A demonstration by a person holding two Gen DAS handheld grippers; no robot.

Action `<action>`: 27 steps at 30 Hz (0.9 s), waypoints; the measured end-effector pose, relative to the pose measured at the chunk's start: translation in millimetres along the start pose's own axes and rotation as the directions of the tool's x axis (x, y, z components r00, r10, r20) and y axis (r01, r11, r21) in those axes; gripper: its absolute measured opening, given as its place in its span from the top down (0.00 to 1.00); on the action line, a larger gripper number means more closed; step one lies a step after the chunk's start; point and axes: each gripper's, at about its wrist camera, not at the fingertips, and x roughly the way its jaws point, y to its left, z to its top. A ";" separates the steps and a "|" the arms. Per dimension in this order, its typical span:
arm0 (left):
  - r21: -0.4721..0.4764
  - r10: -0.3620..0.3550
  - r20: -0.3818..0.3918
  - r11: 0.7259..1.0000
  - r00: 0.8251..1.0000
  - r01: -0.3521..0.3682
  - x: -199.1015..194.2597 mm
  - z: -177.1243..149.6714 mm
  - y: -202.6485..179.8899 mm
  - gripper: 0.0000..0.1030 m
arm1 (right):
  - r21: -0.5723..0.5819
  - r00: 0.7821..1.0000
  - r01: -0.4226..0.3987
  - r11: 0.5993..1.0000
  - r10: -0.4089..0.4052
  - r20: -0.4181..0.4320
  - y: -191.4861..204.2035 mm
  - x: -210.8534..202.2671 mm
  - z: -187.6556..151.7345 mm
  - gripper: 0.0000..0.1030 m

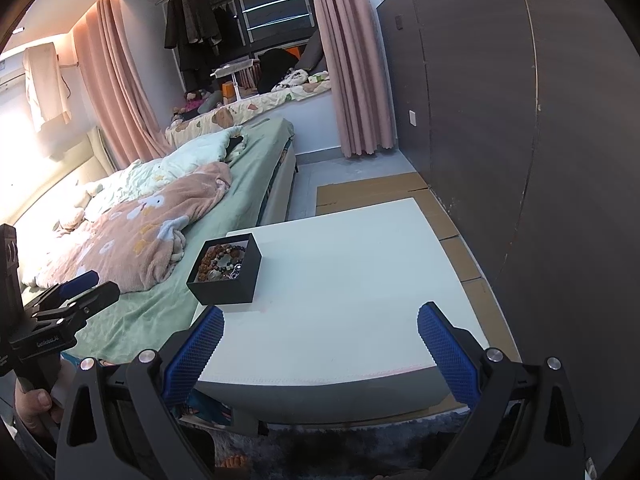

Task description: Organize jewelry

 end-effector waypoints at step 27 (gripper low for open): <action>-0.007 0.007 0.031 1.000 0.999 -0.006 -7.2 -0.6 1.7 0.05 | -0.001 1.000 0.004 1.000 -0.004 -0.005 -2.2 -0.5 -1.3 0.08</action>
